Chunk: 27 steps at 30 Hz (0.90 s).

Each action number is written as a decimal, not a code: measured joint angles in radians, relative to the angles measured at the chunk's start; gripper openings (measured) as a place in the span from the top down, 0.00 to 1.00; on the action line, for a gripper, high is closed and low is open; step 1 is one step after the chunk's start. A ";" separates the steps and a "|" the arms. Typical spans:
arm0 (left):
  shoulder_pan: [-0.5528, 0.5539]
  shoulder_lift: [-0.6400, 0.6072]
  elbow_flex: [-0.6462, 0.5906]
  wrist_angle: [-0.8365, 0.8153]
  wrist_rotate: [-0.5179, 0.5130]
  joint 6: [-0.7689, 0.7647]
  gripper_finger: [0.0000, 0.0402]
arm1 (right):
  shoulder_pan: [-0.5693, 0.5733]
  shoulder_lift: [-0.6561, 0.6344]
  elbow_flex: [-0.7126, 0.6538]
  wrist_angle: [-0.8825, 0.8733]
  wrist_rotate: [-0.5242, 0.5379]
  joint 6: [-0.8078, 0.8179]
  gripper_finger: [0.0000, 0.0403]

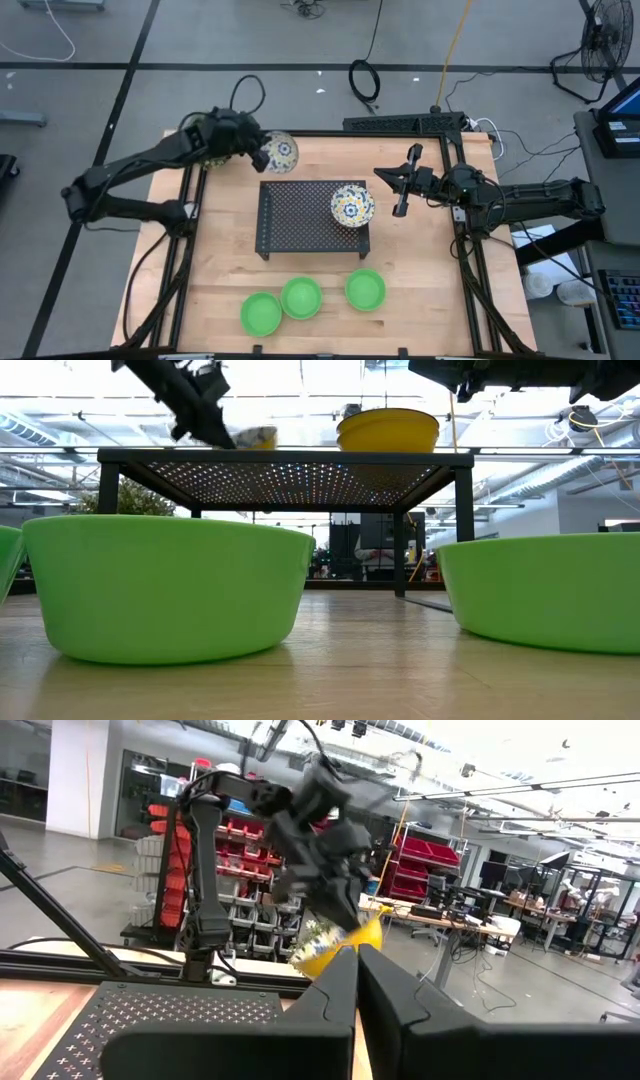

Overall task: Pick & Place Mini bowls
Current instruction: Stack the white patterned bowl on top of the white patterned bowl on the shelf

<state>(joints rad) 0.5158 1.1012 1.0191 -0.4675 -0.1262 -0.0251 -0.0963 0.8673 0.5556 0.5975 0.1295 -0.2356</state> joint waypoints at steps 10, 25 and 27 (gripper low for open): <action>-0.316 -0.013 0.001 0.256 -0.460 0.232 0.98 | 0.014 0.123 0.000 0.155 0.003 0.003 1.00; -0.589 0.153 0.002 0.764 -0.946 0.833 0.98 | 0.143 0.521 0.253 0.266 0.339 -0.225 0.72; -0.607 0.187 0.002 0.824 -0.982 0.910 0.98 | 0.154 0.554 0.285 0.263 0.342 -0.223 0.63</action>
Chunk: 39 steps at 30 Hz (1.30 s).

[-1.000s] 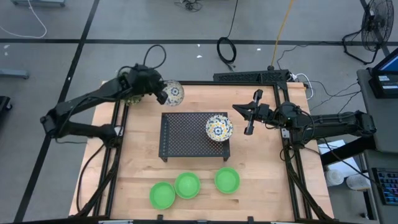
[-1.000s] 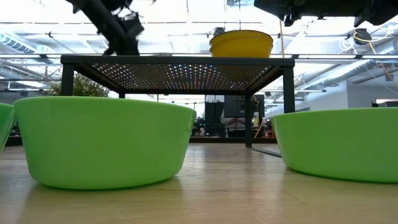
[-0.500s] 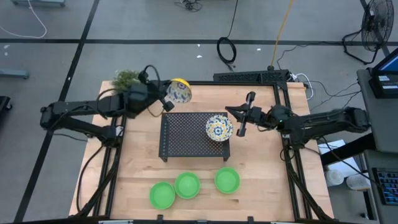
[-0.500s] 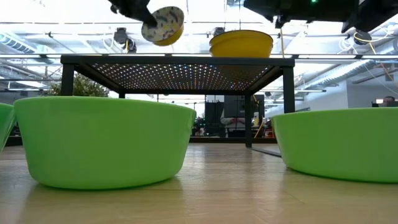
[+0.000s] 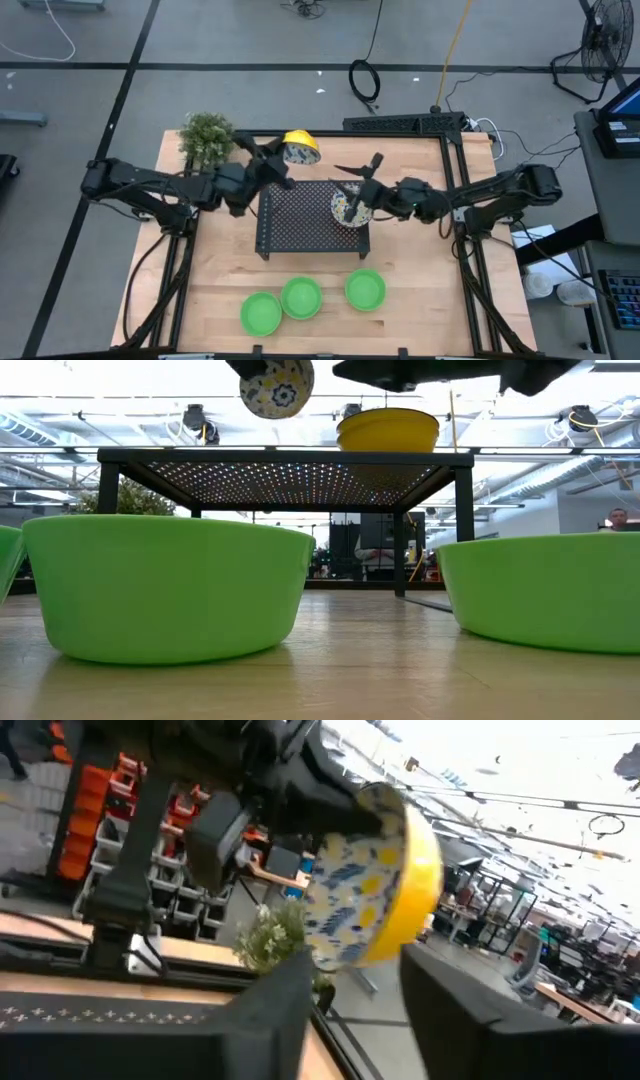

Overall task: Pick & Place Mini bowls
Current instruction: Stack the white patterned bowl on top of the white patterned bowl on the shelf

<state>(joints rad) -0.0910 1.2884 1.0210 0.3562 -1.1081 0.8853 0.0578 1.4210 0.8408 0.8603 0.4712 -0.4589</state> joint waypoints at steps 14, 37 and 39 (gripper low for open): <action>-0.122 0.135 0.000 0.277 -0.064 0.307 0.98 | 0.005 0.067 0.063 0.004 0.108 0.027 0.40; -0.239 0.201 0.002 0.311 -0.059 0.133 0.95 | 0.003 0.066 0.064 0.031 0.102 0.063 0.87; -0.246 0.200 0.002 0.301 -0.041 0.115 0.90 | 0.001 0.068 0.064 0.026 0.092 0.036 0.90</action>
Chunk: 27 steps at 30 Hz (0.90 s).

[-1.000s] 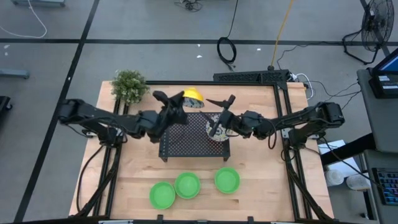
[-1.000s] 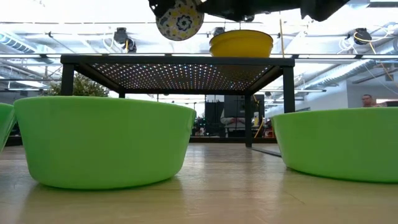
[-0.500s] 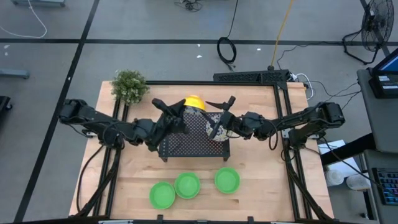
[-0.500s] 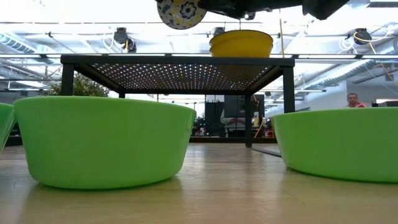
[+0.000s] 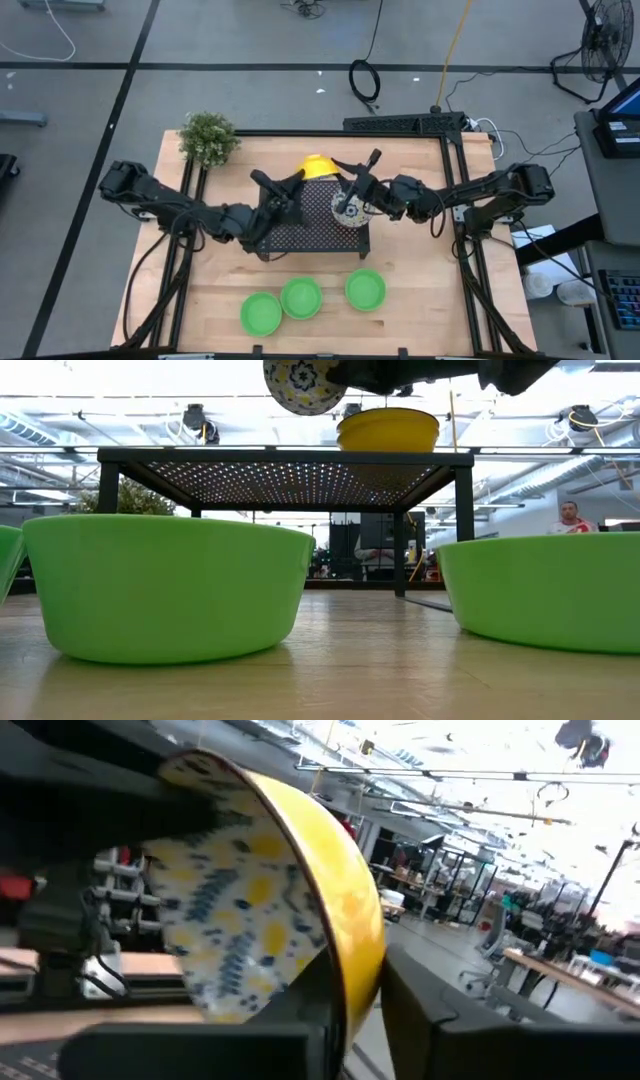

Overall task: Pick & Place Mini bowls
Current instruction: Stack the white patterned bowl on top of the white patterned bowl on the shelf

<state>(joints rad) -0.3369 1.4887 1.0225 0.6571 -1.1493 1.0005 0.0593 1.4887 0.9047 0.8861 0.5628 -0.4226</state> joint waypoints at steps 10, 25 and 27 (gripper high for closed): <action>-0.039 0.001 -0.003 -0.013 0.123 -0.004 0.53 | 0.004 -0.001 -0.001 -0.022 -0.052 -0.073 0.99; -0.098 0.001 -0.003 -0.011 -0.055 -0.018 0.46 | 0.008 -0.015 -0.001 -0.048 -0.034 -0.064 1.00; -0.116 -0.004 -0.003 -0.012 -0.074 -0.043 0.46 | 0.008 -0.034 -0.001 -0.082 -0.035 -0.054 1.00</action>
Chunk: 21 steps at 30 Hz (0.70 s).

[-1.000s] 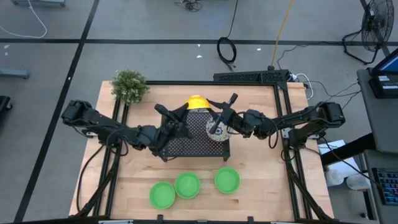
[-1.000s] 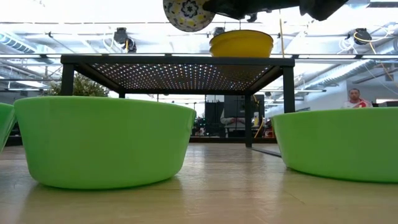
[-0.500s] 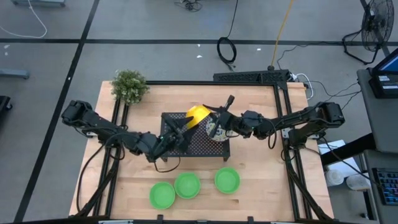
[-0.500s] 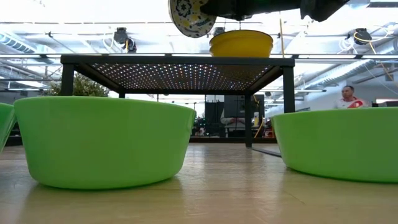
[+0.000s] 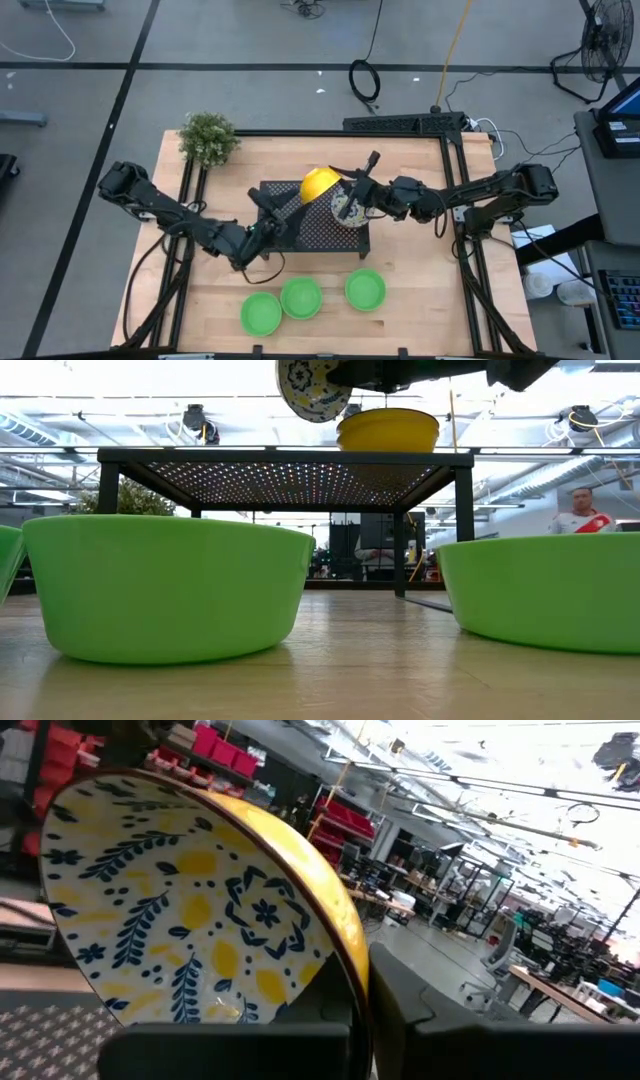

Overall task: Pick & Place Mini bowls
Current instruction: Stack the white patterned bowl on top of the white patterned bowl on the shelf

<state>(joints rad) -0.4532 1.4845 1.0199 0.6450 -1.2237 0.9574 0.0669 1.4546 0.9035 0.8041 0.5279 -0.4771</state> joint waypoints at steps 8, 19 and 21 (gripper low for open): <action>-0.080 -0.107 0.001 -0.418 0.149 -0.228 0.46 | 0.001 -0.069 -0.002 -0.105 -0.008 0.035 1.00; 0.119 -0.506 -0.001 -1.055 0.934 -0.619 0.46 | 0.001 -0.211 -0.001 -0.255 -0.059 0.050 1.00; 0.179 -0.589 -0.035 -1.078 1.122 -0.605 0.46 | -0.004 -0.245 -0.001 -0.319 -0.099 0.065 1.00</action>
<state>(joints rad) -0.2742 0.8952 0.9854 -0.4326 -0.1013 0.3528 0.0630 1.2100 0.9024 0.4847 0.4288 -0.4120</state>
